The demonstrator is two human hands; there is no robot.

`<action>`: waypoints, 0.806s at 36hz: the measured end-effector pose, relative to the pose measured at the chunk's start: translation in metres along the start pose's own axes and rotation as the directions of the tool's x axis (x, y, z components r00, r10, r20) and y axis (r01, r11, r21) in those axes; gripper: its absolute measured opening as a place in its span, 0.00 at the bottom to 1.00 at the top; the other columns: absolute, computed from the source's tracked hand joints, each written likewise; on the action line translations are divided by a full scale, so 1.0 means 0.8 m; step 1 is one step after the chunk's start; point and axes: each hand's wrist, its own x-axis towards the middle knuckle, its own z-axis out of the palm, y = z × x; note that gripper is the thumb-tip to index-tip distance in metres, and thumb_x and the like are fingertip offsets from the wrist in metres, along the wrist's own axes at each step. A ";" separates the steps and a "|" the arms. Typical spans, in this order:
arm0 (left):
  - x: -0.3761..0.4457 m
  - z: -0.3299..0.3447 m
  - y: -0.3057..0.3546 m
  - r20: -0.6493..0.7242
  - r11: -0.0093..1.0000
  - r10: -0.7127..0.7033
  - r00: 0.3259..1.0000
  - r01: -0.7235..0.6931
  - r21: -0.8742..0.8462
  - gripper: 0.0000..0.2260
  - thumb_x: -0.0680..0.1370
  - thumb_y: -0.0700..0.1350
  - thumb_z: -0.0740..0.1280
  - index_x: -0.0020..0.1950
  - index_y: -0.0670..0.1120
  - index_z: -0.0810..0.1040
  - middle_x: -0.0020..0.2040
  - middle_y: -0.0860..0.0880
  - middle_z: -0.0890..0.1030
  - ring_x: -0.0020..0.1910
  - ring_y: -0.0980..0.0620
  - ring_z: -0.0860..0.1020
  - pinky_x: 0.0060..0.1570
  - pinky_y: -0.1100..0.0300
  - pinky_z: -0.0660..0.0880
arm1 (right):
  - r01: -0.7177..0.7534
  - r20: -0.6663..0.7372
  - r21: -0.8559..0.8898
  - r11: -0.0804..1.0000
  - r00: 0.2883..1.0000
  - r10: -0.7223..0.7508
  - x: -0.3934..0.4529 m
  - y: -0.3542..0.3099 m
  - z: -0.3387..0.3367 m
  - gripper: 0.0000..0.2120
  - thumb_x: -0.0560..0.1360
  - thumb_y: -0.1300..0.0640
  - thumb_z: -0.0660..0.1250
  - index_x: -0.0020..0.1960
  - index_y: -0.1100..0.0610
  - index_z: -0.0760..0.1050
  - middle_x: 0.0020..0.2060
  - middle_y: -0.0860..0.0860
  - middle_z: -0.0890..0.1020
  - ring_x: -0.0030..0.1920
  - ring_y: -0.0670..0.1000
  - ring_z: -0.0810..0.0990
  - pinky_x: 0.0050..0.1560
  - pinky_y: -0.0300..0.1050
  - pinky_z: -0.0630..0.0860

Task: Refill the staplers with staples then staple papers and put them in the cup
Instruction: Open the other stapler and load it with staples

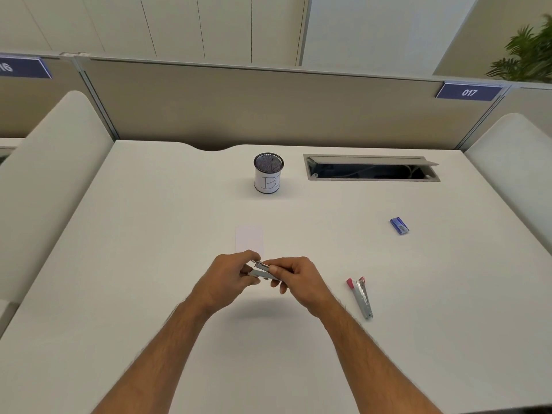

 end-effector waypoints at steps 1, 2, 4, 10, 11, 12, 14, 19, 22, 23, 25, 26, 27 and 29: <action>0.000 0.001 0.000 -0.004 1.000 -0.003 1.000 0.003 0.006 0.16 0.75 0.39 0.75 0.60 0.51 0.80 0.44 0.55 0.88 0.45 0.60 0.85 0.50 0.55 0.82 | -0.005 -0.009 0.002 1.000 1.000 0.005 0.001 0.000 0.000 0.11 0.81 0.59 0.66 0.58 0.56 0.85 0.46 0.53 0.87 0.39 0.47 0.82 0.39 0.42 0.78; 0.000 0.001 0.000 -0.007 1.000 -0.005 1.000 0.005 0.012 0.16 0.75 0.40 0.76 0.60 0.51 0.80 0.44 0.55 0.88 0.45 0.58 0.85 0.50 0.55 0.81 | -0.010 -0.016 0.004 1.000 1.000 0.010 0.001 0.000 0.000 0.10 0.81 0.59 0.66 0.58 0.56 0.85 0.46 0.54 0.87 0.39 0.48 0.82 0.40 0.42 0.78; 0.000 0.002 -0.001 -0.014 1.000 -0.003 1.000 0.004 0.024 0.16 0.75 0.40 0.76 0.60 0.51 0.80 0.44 0.54 0.88 0.45 0.57 0.85 0.49 0.54 0.81 | -0.016 -0.027 0.007 1.000 0.999 0.016 0.002 0.000 0.001 0.10 0.81 0.59 0.67 0.58 0.56 0.85 0.45 0.55 0.88 0.38 0.50 0.82 0.41 0.43 0.78; 0.000 0.005 -0.004 -0.025 0.998 -0.013 1.000 0.014 0.055 0.15 0.75 0.41 0.75 0.60 0.52 0.79 0.43 0.55 0.87 0.44 0.57 0.84 0.47 0.58 0.80 | -0.033 -0.050 0.012 0.999 0.998 0.033 0.003 -0.002 0.002 0.09 0.81 0.60 0.68 0.57 0.58 0.86 0.45 0.54 0.88 0.38 0.50 0.82 0.42 0.41 0.79; 0.000 0.006 -0.005 -0.025 0.998 -0.015 1.000 0.016 0.057 0.15 0.75 0.41 0.75 0.60 0.52 0.79 0.42 0.55 0.87 0.44 0.58 0.84 0.46 0.58 0.80 | -0.036 -0.055 0.008 0.999 0.998 0.037 0.003 -0.002 0.002 0.09 0.80 0.61 0.68 0.57 0.59 0.86 0.45 0.54 0.88 0.38 0.50 0.82 0.41 0.41 0.79; 0.000 0.007 -0.005 -0.024 0.998 -0.016 1.000 0.017 0.060 0.15 0.75 0.41 0.75 0.60 0.52 0.79 0.43 0.54 0.87 0.44 0.58 0.84 0.46 0.58 0.80 | -0.040 -0.061 0.006 0.999 0.997 0.040 0.004 -0.002 0.003 0.09 0.80 0.61 0.68 0.57 0.59 0.85 0.45 0.55 0.88 0.38 0.50 0.83 0.41 0.41 0.79; 0.000 0.009 -0.007 -0.026 0.997 -0.015 1.000 0.017 0.071 0.15 0.75 0.41 0.75 0.60 0.53 0.79 0.43 0.54 0.87 0.43 0.61 0.83 0.44 0.62 0.79 | -0.047 -0.067 0.005 0.999 0.997 0.047 0.004 -0.002 0.003 0.09 0.80 0.61 0.68 0.57 0.60 0.85 0.45 0.54 0.88 0.37 0.50 0.83 0.41 0.40 0.78; -0.001 0.012 -0.008 -0.031 0.996 -0.006 0.999 0.009 0.094 0.15 0.75 0.41 0.76 0.59 0.53 0.79 0.42 0.55 0.86 0.41 0.67 0.80 0.40 0.68 0.73 | -0.061 -0.080 -0.002 0.998 0.995 0.061 0.003 -0.001 0.004 0.09 0.80 0.61 0.68 0.55 0.59 0.86 0.44 0.54 0.88 0.36 0.49 0.84 0.41 0.39 0.79; -0.001 0.014 -0.009 -0.039 0.995 -0.010 0.999 0.014 0.095 0.15 0.75 0.41 0.76 0.59 0.52 0.79 0.41 0.55 0.85 0.40 0.67 0.79 0.39 0.67 0.73 | -0.072 -0.089 -0.006 0.997 0.993 0.071 0.004 -0.001 0.005 0.08 0.79 0.61 0.68 0.54 0.59 0.86 0.43 0.52 0.88 0.36 0.49 0.84 0.40 0.38 0.79; -0.001 0.015 -0.010 -0.043 0.995 -0.013 0.999 0.017 0.098 0.14 0.75 0.41 0.76 0.58 0.52 0.79 0.41 0.55 0.85 0.39 0.66 0.79 0.39 0.67 0.73 | -0.077 -0.089 -0.005 0.997 0.993 0.076 0.004 -0.001 0.005 0.08 0.79 0.61 0.68 0.53 0.58 0.87 0.43 0.51 0.88 0.36 0.49 0.84 0.40 0.38 0.79; 0.000 0.017 -0.011 -0.051 0.994 -0.009 0.999 0.015 0.107 0.13 0.75 0.41 0.76 0.57 0.51 0.80 0.39 0.56 0.84 0.37 0.65 0.78 0.38 0.65 0.72 | -0.083 -0.082 -0.011 0.997 0.993 0.081 0.004 -0.001 0.005 0.08 0.79 0.61 0.68 0.52 0.57 0.87 0.42 0.51 0.88 0.36 0.48 0.84 0.40 0.38 0.79; 0.001 0.016 -0.012 -0.052 0.994 -0.008 0.999 0.013 0.110 0.12 0.75 0.41 0.76 0.57 0.50 0.80 0.38 0.57 0.83 0.37 0.64 0.77 0.38 0.66 0.72 | -0.083 -0.080 -0.014 0.996 0.993 0.082 0.004 -0.001 0.005 0.08 0.79 0.61 0.68 0.51 0.57 0.87 0.42 0.51 0.88 0.36 0.48 0.84 0.41 0.38 0.79; 0.002 0.016 -0.012 -0.050 0.994 -0.007 0.999 0.012 0.110 0.12 0.75 0.40 0.76 0.57 0.50 0.81 0.38 0.59 0.83 0.36 0.64 0.77 0.38 0.67 0.72 | -0.084 -0.081 -0.013 0.996 0.993 0.082 0.004 -0.001 0.006 0.08 0.79 0.61 0.68 0.50 0.57 0.87 0.41 0.52 0.88 0.36 0.48 0.84 0.41 0.39 0.79; 0.004 0.015 -0.011 -0.039 0.995 -0.006 0.999 0.010 0.101 0.12 0.75 0.40 0.76 0.56 0.50 0.81 0.37 0.59 0.82 0.36 0.63 0.77 0.39 0.64 0.73 | -0.087 -0.091 0.000 0.996 0.992 0.087 0.003 0.000 0.006 0.08 0.79 0.61 0.68 0.50 0.57 0.87 0.41 0.52 0.88 0.37 0.49 0.84 0.42 0.40 0.80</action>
